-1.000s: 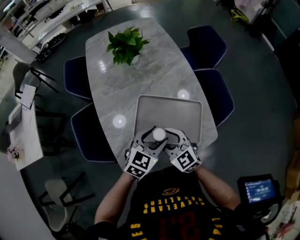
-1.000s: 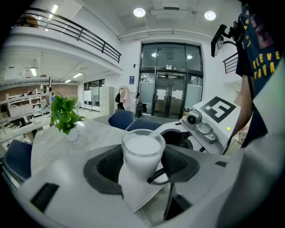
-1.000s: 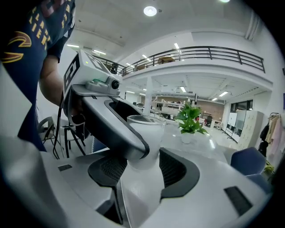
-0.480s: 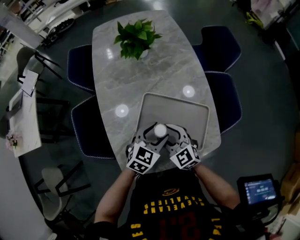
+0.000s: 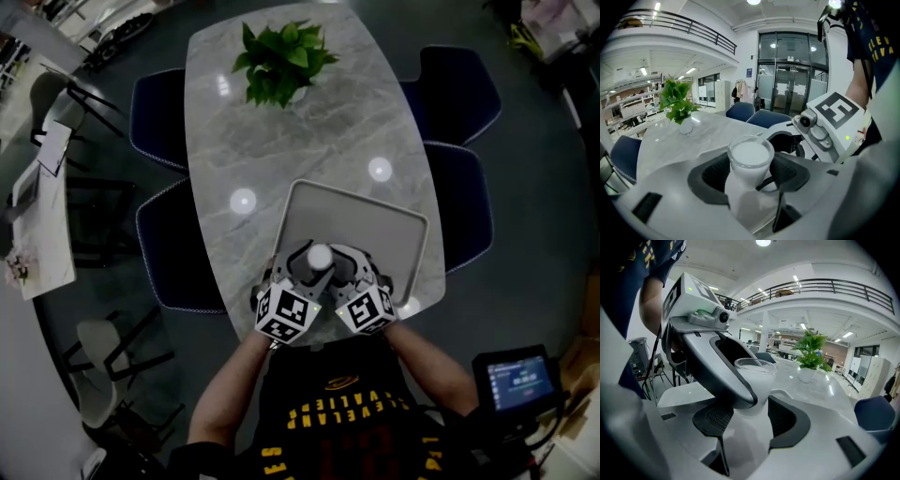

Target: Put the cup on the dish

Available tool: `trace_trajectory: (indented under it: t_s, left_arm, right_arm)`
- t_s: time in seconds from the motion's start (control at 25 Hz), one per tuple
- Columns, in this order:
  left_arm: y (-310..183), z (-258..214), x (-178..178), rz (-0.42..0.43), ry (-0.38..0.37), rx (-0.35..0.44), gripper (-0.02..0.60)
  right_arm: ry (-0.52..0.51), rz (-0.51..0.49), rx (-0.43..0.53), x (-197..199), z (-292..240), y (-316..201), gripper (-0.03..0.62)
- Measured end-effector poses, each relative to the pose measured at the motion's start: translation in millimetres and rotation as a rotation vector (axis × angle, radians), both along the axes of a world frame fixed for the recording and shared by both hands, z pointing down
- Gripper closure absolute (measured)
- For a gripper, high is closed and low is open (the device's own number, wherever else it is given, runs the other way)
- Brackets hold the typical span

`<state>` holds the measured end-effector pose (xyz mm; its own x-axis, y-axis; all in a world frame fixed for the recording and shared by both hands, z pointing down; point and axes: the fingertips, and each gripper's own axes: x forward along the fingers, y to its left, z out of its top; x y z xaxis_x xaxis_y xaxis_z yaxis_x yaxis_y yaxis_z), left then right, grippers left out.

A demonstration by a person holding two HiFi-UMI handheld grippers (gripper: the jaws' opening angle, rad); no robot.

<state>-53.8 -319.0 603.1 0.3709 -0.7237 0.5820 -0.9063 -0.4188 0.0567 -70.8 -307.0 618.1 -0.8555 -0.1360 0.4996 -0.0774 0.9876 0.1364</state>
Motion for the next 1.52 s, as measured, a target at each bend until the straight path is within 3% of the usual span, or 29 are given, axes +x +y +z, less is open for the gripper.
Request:
trace_trajectory:
  t_s: [0.6,1.52]
  left_arm:
    - [-2.5,56.2,-9.1,-0.010,0.001,-0.076,0.316]
    - [5.1,68.1,-10.0,-0.051,0.023,-0.084,0.316]
  right_arm:
    - [0.098,-0.053,-0.046,-7.8,57.1,-0.3,0.359]
    - [0.183,-0.094,-0.001,-5.7,70.1,6.5,0.359]
